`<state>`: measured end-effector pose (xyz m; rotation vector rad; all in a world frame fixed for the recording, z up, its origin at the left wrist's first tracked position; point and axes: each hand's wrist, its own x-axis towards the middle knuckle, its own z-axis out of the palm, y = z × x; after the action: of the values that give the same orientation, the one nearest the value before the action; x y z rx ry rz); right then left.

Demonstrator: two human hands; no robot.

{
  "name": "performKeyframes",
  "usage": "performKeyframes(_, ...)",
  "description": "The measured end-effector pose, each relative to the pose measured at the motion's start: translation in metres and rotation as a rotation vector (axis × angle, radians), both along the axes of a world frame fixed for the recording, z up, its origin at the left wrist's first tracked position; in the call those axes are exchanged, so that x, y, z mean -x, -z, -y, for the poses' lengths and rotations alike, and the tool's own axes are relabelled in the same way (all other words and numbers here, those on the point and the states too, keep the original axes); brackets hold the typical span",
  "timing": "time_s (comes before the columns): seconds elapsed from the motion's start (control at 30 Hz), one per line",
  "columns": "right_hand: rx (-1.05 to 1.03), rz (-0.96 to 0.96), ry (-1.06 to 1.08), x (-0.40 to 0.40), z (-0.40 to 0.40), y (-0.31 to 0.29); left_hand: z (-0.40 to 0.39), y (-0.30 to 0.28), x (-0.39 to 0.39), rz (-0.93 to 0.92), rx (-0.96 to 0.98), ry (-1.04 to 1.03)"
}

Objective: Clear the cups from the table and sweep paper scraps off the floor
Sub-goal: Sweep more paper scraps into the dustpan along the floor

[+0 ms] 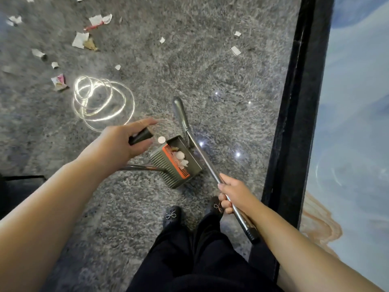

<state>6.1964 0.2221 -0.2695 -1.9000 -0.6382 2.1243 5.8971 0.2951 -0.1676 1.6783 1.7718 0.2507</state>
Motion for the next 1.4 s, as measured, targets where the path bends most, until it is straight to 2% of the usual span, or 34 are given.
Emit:
performKeyframes(0.17,-0.034,0.048,-0.104,0.002,-0.044,0.0,0.012,-0.02,0.041,0.004,-0.047,-0.234)
performKeyframes(0.47,-0.013,0.073,-0.213,0.068,-0.121,0.031,-0.001,-0.006,0.115,0.042,-0.023,-0.385)
performKeyframes(0.8,0.079,0.058,-0.317,0.165,-0.117,0.062,-0.034,0.01,0.16,0.011,0.002,-0.351)
performKeyframes(1.03,0.13,0.004,-0.426,0.177,-0.085,0.049,-0.023,0.015,0.171,0.046,0.038,-0.361)
performKeyframes(1.4,0.062,-0.029,-0.214,0.152,-0.098,-0.004,0.0,0.013,0.181,0.145,0.025,-0.403)
